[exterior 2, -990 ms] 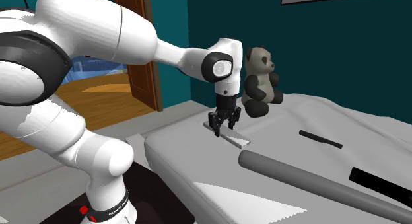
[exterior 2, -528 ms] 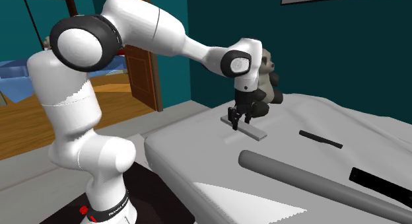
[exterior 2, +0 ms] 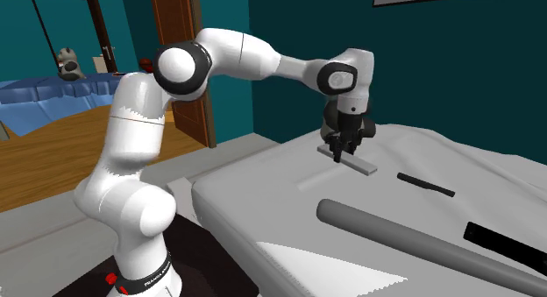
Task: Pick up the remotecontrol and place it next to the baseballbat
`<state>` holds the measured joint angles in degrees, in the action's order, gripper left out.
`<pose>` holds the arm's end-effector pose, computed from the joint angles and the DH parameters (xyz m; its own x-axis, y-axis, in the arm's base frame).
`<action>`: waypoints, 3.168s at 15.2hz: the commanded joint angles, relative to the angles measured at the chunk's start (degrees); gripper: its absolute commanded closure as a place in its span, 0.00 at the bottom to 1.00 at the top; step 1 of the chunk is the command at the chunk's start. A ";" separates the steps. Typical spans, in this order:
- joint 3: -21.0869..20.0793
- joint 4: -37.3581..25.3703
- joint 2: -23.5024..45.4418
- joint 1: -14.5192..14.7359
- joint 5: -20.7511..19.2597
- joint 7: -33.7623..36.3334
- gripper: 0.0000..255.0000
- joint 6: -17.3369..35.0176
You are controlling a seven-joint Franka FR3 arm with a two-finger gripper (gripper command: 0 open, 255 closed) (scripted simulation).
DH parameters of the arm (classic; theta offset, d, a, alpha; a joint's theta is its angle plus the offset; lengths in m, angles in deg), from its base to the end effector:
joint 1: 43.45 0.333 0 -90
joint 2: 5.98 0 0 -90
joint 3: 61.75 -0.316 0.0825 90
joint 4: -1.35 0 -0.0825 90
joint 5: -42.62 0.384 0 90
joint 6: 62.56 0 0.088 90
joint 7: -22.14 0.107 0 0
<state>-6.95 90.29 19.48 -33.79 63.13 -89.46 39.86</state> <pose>0.5318 -0.3688 0.4756 0.4337 0.9010 -0.0043 0.9009 -0.4337 -0.0193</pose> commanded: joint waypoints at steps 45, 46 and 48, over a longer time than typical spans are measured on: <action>-7.47 -8.66 16.49 -9.59 10.23 -2.50 0.00 5.25; -7.14 -9.78 15.92 -9.68 9.75 -2.16 0.00 3.75; -6.90 -10.76 15.52 -9.80 9.40 -1.89 0.00 2.53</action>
<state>-14.00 80.12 35.24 -43.50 72.76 -91.50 43.18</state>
